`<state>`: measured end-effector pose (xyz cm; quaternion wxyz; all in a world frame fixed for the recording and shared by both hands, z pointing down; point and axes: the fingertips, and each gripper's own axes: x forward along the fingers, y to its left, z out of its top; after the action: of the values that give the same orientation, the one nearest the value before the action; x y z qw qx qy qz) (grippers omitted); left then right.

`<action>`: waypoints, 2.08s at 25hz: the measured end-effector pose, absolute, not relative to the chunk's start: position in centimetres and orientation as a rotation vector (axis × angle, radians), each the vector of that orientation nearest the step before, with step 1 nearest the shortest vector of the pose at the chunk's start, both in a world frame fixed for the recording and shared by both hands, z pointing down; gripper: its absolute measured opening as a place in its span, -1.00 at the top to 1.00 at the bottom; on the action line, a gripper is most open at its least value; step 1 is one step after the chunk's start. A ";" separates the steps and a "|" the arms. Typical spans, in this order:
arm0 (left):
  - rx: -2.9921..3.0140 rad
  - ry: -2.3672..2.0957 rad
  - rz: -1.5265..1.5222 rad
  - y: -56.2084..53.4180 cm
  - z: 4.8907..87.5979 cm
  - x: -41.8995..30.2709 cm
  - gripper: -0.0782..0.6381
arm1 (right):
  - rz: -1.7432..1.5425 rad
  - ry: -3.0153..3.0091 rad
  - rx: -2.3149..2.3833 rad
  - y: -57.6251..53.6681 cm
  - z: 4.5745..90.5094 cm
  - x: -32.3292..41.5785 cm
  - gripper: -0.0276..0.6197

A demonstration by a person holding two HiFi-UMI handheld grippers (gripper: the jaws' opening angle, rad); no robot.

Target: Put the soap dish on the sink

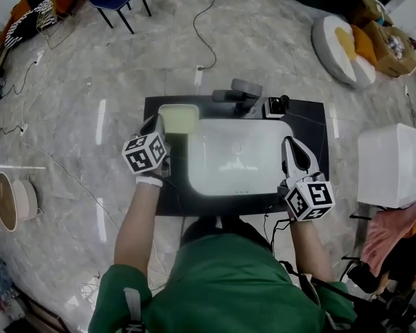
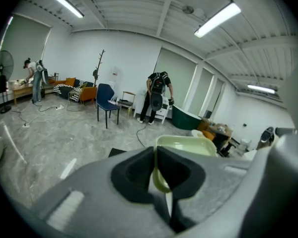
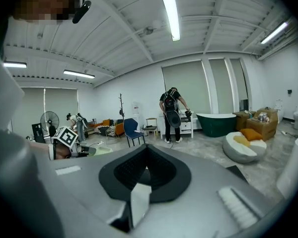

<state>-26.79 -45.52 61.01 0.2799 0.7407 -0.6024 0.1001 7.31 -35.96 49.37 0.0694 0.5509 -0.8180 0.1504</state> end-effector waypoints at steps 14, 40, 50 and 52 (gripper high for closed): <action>1.852 -1.636 0.459 -53.9 72.6 -26.7 0.73 | 0.556 -2.335 1.679 -39.6 55.0 11.7 0.92; 1.882 -1.797 0.495 -52.0 67.9 -28.3 0.46 | 0.547 -2.363 1.694 -39.5 54.0 12.1 0.92; 2.175 -1.743 0.251 -44.8 53.0 -23.0 0.57 | 0.411 -2.507 1.663 -38.6 48.4 9.2 0.92; 2.190 -1.709 0.192 -43.5 50.8 -22.0 0.57 | 0.375 -2.534 1.658 -38.4 47.1 8.7 0.92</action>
<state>-22.03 -43.47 50.80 0.1774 0.7739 -0.6041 0.0679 8.72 -38.44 47.08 0.0454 0.5428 -0.8296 0.1229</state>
